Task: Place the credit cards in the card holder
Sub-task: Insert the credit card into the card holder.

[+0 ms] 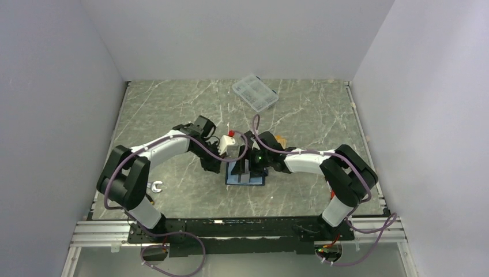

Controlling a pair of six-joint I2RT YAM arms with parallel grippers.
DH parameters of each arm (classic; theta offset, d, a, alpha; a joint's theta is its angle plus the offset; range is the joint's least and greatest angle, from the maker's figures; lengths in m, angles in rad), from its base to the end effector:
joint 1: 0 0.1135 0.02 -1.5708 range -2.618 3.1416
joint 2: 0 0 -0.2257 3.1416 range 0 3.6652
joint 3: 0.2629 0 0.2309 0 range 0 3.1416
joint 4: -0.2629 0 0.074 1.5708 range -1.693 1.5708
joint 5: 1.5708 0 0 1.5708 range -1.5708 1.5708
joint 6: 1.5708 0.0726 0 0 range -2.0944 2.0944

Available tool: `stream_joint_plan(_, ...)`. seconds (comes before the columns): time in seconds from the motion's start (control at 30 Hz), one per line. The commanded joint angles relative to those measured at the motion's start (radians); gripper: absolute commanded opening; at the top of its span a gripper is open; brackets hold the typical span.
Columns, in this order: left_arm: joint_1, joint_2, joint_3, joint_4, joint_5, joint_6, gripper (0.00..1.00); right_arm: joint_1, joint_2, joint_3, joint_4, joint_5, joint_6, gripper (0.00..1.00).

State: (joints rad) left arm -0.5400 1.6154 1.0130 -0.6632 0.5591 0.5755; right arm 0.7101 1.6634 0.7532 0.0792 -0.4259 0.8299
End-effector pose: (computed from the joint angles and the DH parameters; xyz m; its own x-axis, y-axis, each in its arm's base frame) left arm 0.2277 -0.1814 0.1328 -0.3747 0.7625 -0.5274 0.9256 0.2743 -0.2609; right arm 0.2227 0.2310 0.0955 -0.9719 0.0506 -0.2299 -0.1300 0.6988 0.7034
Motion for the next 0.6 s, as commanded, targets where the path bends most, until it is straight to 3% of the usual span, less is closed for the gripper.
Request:
stream_joint_plan(0.0,0.088,-0.074,0.027,-0.057,0.141,0.018,0.05,0.045,0.026,0.006,-0.197,0.19,-0.016,0.78)
stream_joint_plan(0.2,0.189,-0.135,0.012,-0.115,0.179,0.045,0.05,0.105,0.048,0.065,-0.272,0.279,-0.003,0.9)
stream_joint_plan(0.37,0.244,-0.158,-0.003,-0.14,0.205,0.058,0.05,0.15,0.061,0.126,-0.395,0.388,0.018,0.93)
stream_joint_plan(0.57,0.229,-0.142,-0.004,-0.092,0.27,0.011,0.05,0.146,-0.003,0.047,-0.254,0.294,0.045,0.9)
